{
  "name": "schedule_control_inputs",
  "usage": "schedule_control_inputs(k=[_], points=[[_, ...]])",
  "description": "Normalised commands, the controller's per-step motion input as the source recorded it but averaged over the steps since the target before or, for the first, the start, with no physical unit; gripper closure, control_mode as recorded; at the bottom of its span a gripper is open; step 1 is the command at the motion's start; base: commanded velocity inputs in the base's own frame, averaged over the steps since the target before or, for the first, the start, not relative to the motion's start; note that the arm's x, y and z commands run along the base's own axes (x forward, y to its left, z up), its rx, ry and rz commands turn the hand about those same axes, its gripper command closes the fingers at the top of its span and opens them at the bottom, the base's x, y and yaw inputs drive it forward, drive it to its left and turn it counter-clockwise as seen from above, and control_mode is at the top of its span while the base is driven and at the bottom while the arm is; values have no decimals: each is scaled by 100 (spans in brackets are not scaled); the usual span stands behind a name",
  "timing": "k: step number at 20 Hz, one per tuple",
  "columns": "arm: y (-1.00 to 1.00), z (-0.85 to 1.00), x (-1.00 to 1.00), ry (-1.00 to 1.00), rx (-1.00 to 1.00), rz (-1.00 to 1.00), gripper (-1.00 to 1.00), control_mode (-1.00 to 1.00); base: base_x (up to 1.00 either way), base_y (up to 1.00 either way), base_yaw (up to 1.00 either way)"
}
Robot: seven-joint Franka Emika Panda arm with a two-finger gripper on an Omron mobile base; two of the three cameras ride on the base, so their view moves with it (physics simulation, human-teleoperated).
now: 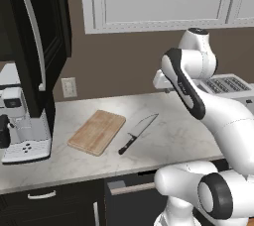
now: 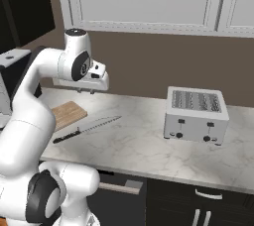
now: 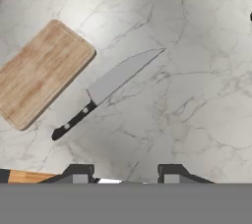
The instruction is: Move the cutting board and knife to the sink. Then move spray from the cabinet to the counter.
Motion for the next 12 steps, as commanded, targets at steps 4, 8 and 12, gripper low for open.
schedule_control_inputs(k=[4, 8, 12], points=[[0, 0, -4, 0, 0, 0, -100, -100, 0, 0, 0], [18, -4, -9, -7, 0, 0, -100, -100, 0, 0, 0], [44, -11, -10, -10, 0, 0, -100, -100, 0, 0, 0]])
